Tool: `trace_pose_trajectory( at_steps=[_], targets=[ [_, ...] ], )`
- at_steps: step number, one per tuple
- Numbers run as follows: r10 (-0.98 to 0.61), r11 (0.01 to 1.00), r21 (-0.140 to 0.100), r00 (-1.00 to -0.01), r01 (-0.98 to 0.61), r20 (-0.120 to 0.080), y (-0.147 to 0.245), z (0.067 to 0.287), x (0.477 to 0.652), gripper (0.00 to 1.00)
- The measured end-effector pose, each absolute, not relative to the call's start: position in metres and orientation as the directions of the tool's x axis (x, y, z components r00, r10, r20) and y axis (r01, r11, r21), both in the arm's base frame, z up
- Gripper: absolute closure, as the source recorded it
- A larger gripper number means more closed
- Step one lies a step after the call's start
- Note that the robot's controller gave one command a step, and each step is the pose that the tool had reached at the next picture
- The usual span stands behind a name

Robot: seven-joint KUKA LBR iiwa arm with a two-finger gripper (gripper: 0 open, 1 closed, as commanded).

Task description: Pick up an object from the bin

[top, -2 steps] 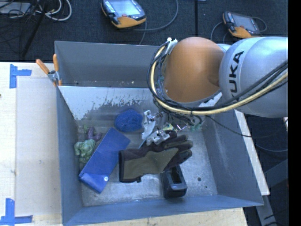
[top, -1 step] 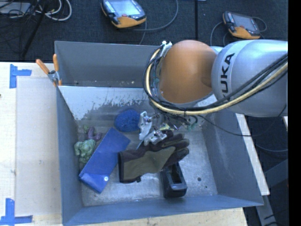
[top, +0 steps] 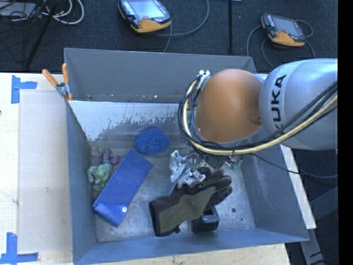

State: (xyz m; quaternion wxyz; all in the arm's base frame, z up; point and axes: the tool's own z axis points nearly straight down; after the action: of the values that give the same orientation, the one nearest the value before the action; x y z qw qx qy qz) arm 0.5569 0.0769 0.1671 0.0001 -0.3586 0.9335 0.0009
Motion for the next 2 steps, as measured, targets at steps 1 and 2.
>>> trace_pose_trajectory(
  at_steps=[1,2],
  targets=[
    [-0.696,0.718,0.007,-0.718,-0.696,0.006,0.065,0.169,0.546,1.0],
    [-0.781,0.624,0.007,-0.624,-0.781,0.004,0.048,0.21,0.55,1.0]
  ],
)
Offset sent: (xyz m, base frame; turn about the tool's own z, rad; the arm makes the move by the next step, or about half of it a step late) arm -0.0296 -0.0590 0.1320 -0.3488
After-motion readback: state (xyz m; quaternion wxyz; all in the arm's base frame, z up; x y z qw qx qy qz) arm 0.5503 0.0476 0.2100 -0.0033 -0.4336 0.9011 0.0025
